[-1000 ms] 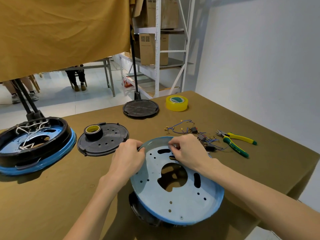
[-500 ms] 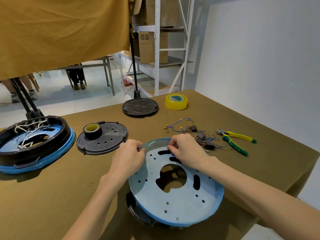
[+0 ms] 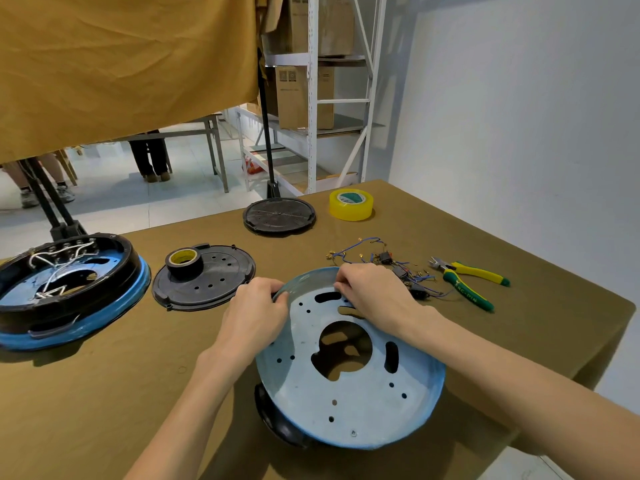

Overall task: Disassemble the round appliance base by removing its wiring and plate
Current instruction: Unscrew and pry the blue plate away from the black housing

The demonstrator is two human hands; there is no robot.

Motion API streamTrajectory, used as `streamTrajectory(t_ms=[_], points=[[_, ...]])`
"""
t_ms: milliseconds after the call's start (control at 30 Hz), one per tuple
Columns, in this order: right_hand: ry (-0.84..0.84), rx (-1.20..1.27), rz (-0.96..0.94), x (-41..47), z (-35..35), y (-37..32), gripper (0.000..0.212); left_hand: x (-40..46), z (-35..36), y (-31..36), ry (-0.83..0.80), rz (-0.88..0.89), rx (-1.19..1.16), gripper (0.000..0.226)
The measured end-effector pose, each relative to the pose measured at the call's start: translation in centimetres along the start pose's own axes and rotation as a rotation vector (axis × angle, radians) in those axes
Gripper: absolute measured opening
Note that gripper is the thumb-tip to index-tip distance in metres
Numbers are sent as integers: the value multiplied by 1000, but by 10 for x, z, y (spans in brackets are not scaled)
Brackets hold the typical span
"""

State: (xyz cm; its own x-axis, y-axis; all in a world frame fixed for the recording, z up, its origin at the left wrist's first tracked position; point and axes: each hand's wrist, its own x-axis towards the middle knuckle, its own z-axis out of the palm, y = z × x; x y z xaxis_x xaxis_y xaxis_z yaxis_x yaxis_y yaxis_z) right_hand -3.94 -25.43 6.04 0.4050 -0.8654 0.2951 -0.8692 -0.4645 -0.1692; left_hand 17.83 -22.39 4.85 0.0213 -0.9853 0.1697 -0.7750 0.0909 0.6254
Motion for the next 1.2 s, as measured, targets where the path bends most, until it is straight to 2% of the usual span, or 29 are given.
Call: streamTrajectory(t_ms=[100, 167, 233, 367, 467, 533, 600, 733, 967, 1200], points=[[-41, -202, -50, 4, 1, -3, 25, 0, -1, -1, 8, 20, 8, 34], [-60, -201, -33, 9, -2, -5, 26, -1, -2, -1, 1, 31, 25, 32], [7, -49, -30, 13, -9, -4, 25, -2, -3, -3, -19, 25, 42, 31], [256, 437, 36, 13, -23, 6, 11, -1, -9, -11, -45, 8, 9, 31], [396, 609, 249, 5, -23, 27, 4, 2, -24, -24, -52, -23, -8, 32], [433, 660, 388, -4, -18, 46, 4, 2, -39, -39, -70, -65, -14, 29], [365, 537, 412, -15, -9, 62, 8, 0, -55, -57, -75, -115, -47, 28], [164, 373, 286, -39, 11, 69, 14, -6, -82, -81, -68, -170, -86, 24], [43, 199, -28, -46, 30, 44, 3, -14, -91, -89, -43, -294, -123, 20], [74, 48, -50, -46, 39, 36, 12, -17, -100, -93, 33, -442, -269, 19]])
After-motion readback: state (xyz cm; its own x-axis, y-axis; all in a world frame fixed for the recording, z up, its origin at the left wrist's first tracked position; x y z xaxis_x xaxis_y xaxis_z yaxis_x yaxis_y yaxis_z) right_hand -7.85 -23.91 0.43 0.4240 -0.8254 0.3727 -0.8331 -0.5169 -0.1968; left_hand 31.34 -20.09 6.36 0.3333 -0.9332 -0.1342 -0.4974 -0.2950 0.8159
